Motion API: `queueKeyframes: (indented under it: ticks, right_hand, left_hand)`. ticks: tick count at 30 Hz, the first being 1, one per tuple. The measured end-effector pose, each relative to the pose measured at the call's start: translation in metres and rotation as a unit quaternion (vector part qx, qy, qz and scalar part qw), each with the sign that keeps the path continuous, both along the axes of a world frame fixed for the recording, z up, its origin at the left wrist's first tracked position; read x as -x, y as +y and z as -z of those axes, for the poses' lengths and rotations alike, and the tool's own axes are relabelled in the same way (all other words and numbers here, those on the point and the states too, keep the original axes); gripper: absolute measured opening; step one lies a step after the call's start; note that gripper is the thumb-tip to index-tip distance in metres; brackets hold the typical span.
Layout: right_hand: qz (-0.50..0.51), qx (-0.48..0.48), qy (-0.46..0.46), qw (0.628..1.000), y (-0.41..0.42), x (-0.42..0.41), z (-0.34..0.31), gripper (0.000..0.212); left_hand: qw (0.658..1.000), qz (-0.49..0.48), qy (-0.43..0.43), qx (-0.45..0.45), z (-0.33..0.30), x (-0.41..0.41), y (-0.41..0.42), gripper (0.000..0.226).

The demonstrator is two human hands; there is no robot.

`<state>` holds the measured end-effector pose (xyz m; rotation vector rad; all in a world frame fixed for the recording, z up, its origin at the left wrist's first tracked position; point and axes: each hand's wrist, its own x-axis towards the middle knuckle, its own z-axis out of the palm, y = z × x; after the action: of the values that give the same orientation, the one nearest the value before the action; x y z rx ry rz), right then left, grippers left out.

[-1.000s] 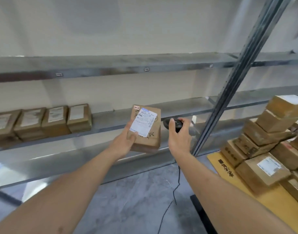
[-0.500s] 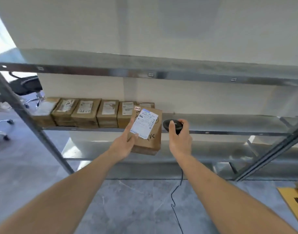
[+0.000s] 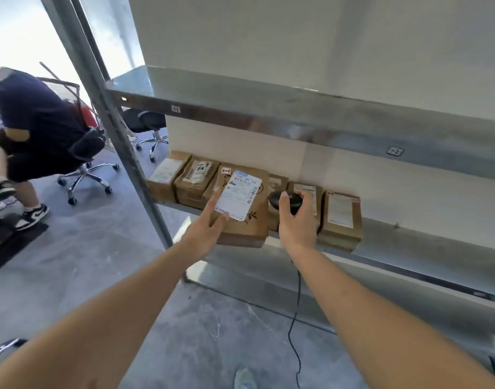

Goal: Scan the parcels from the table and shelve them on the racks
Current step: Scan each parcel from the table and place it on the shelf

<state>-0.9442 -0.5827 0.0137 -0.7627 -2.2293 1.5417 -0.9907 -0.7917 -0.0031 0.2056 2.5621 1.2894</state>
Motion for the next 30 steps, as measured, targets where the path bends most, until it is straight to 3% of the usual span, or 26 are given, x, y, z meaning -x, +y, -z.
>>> queueKeyframes:
  ticks: [15,22,30]
  right_hand:
    - [-0.076,-0.031,-0.018,0.996,-0.086,0.181,0.022,0.039]
    - [-0.032,-0.039,-0.059,0.997,-0.15,0.241,0.03,0.039]
    - [0.038,-0.055,-0.1,0.993,-0.21,0.285,0.036,0.045]
  left_hand:
    - [0.991,-0.092,-0.051,-0.08,0.012,0.161,-0.088,0.054]
    - [0.994,-0.046,-0.059,-0.081,0.019,0.242,-0.145,0.06]
    - [0.997,-0.018,-0.065,0.032,0.011,0.303,-0.179,0.054]
